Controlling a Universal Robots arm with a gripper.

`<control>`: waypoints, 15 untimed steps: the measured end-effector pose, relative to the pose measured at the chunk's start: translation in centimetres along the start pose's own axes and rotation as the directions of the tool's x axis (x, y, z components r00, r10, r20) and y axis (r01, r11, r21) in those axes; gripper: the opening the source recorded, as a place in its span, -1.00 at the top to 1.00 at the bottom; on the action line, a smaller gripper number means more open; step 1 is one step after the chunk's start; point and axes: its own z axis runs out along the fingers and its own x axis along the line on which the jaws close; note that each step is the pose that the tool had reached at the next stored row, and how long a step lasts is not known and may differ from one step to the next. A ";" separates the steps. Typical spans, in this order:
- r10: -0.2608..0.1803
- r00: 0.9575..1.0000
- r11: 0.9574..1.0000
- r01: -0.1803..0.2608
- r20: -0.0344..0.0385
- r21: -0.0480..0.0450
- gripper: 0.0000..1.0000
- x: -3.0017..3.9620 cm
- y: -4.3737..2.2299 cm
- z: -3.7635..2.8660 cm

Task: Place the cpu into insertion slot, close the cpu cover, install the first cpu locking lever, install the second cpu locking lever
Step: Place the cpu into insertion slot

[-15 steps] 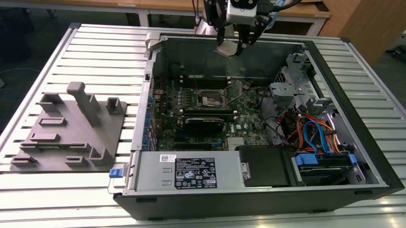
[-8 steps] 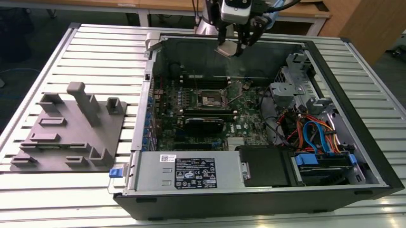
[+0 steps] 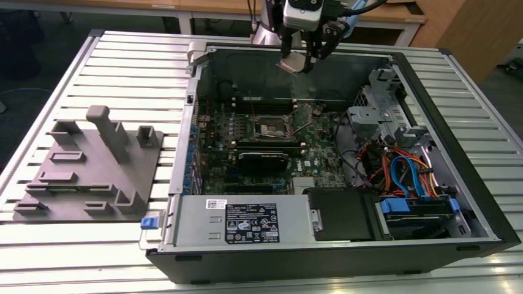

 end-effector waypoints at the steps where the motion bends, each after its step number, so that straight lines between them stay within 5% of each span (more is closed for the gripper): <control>1: 0.000 1.000 1.000 0.000 0.000 0.000 -0.08 0.00 0.00 0.00; 9: 0.005 1.000 1.000 -0.005 0.000 0.000 -0.08 0.00 0.00 0.00; 15: 0.103 0.995 0.995 -0.103 0.009 -0.002 -0.08 0.00 -0.01 0.07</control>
